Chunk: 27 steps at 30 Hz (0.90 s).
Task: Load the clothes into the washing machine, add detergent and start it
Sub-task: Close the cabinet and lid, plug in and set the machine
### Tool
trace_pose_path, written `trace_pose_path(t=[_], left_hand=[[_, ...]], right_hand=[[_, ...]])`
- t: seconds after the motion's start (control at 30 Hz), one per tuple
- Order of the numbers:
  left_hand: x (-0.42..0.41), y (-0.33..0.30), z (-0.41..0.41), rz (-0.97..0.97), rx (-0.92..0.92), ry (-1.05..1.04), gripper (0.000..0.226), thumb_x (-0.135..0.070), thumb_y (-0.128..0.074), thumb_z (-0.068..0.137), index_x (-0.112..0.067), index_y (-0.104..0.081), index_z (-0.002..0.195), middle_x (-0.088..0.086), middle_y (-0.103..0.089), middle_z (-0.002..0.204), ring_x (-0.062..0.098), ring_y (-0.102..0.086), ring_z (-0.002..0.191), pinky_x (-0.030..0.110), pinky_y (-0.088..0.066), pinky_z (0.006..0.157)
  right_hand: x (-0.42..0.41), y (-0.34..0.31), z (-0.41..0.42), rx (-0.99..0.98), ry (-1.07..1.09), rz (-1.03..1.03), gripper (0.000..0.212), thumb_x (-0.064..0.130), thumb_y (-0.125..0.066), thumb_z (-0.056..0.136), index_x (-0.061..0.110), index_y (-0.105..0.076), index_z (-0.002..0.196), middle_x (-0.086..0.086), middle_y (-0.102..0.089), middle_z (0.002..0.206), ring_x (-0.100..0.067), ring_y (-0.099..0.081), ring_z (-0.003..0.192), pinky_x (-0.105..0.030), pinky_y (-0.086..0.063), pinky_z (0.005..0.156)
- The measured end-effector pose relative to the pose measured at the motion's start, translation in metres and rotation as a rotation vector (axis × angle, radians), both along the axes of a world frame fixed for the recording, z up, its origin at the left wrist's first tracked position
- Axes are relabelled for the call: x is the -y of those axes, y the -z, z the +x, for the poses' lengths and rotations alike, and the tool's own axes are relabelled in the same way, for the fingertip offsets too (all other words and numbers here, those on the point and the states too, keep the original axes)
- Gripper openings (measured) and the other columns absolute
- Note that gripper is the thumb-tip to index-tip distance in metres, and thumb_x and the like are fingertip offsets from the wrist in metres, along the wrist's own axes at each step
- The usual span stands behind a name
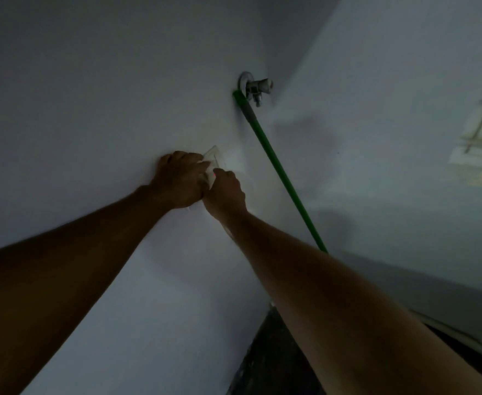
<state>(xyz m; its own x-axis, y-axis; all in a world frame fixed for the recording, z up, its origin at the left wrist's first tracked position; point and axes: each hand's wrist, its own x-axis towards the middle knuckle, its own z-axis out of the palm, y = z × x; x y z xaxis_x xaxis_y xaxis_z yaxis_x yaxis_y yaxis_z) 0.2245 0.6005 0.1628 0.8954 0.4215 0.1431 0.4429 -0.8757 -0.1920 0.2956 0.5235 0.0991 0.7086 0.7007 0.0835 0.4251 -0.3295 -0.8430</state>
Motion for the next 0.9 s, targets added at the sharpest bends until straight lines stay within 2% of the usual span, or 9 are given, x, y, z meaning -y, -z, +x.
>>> trace_pose_path(t=[0.07, 0.13, 0.27, 0.37, 0.43, 0.53, 0.63, 0.8, 0.9], left_hand=[[0.01, -0.005, -0.009, -0.073, 0.126, 0.047, 0.042, -0.034, -0.062, 0.084, -0.011, -0.068, 0.118, 0.013, -0.063, 0.123, 0.037, -0.058, 0.112, 0.043, -0.046, 0.096], [0.019, -0.009, -0.019, -0.134, 0.223, 0.068, 0.027, -0.023, -0.068, 0.085, -0.006, -0.072, 0.107, 0.016, -0.069, 0.11, 0.036, -0.066, 0.099, 0.044, -0.054, 0.086], [0.049, -0.019, -0.039, -0.221, 0.317, 0.052, 0.026, -0.016, -0.067, 0.087, -0.009, -0.07, 0.112, 0.013, -0.068, 0.114, 0.032, -0.065, 0.103, 0.046, -0.054, 0.089], [0.075, -0.027, -0.045, -0.254, 0.395, -0.001, 0.032, -0.013, -0.065, 0.089, -0.011, -0.064, 0.121, 0.011, -0.063, 0.122, 0.027, -0.061, 0.11, 0.042, -0.053, 0.093], [0.099, -0.034, -0.047, -0.286, 0.455, -0.004, 0.028, -0.01, -0.064, 0.089, -0.011, -0.064, 0.117, 0.009, -0.063, 0.12, 0.024, -0.061, 0.108, 0.041, -0.054, 0.092], [0.137, -0.043, -0.05, -0.312, 0.518, 0.013, 0.017, -0.015, -0.063, 0.09, -0.015, -0.063, 0.107, 0.006, -0.063, 0.114, 0.022, -0.06, 0.105, 0.044, -0.053, 0.091], [0.176, -0.047, -0.055, -0.293, 0.528, 0.05, 0.018, -0.024, -0.061, 0.092, -0.015, -0.061, 0.108, 0.004, -0.062, 0.112, 0.021, -0.057, 0.103, 0.042, -0.05, 0.09], [0.232, -0.049, -0.066, -0.261, 0.531, 0.133, 0.023, -0.033, -0.055, 0.095, -0.011, -0.061, 0.102, 0.006, -0.063, 0.106, 0.022, -0.057, 0.095, 0.041, -0.049, 0.082], [0.266, -0.048, -0.07, -0.291, 0.54, 0.164, 0.023, -0.033, -0.056, 0.095, -0.011, -0.062, 0.102, 0.007, -0.062, 0.106, 0.024, -0.057, 0.095, 0.042, -0.05, 0.081]], right_hand=[[0.011, -0.009, -0.001, 0.041, -0.009, 0.009, 0.046, 0.036, -0.052, 0.094, 0.013, -0.046, 0.132, -0.011, -0.049, 0.127, -0.03, -0.05, 0.115, -0.048, -0.045, 0.097], [0.023, -0.017, -0.002, 0.092, -0.033, 0.018, 0.047, 0.034, -0.054, 0.094, 0.011, -0.045, 0.134, -0.011, -0.048, 0.13, -0.03, -0.049, 0.118, -0.048, -0.044, 0.098], [0.056, -0.031, -0.015, 0.199, -0.025, 0.057, 0.044, 0.036, -0.06, 0.091, 0.01, -0.052, 0.126, -0.009, -0.053, 0.122, -0.027, -0.053, 0.111, -0.044, -0.05, 0.09], [0.084, -0.04, -0.025, 0.33, -0.043, 0.044, 0.032, 0.017, -0.06, 0.089, 0.007, -0.054, 0.119, -0.011, -0.054, 0.115, -0.026, -0.054, 0.104, -0.038, -0.051, 0.081], [0.107, -0.048, -0.032, 0.395, -0.062, 0.021, 0.032, 0.008, -0.056, 0.087, 0.005, -0.054, 0.119, -0.012, -0.053, 0.117, -0.026, -0.052, 0.105, -0.038, -0.051, 0.082], [0.141, -0.057, -0.038, 0.502, -0.062, -0.011, 0.031, 0.009, -0.052, 0.089, 0.006, -0.053, 0.119, -0.011, -0.053, 0.115, -0.026, -0.051, 0.104, -0.041, -0.051, 0.083], [0.178, -0.066, -0.04, 0.582, -0.054, -0.037, 0.033, 0.01, -0.05, 0.09, 0.007, -0.053, 0.123, -0.011, -0.054, 0.115, -0.026, -0.052, 0.105, -0.041, -0.051, 0.087], [0.247, -0.078, -0.047, 0.62, -0.004, -0.08, 0.039, 0.005, -0.054, 0.086, 0.005, -0.053, 0.125, -0.015, -0.052, 0.125, -0.03, -0.051, 0.115, -0.043, -0.052, 0.09], [0.289, -0.081, -0.051, 0.613, 0.043, -0.106, 0.037, 0.005, -0.054, 0.087, 0.004, -0.052, 0.124, -0.015, -0.051, 0.126, -0.03, -0.05, 0.114, -0.043, -0.051, 0.09]])
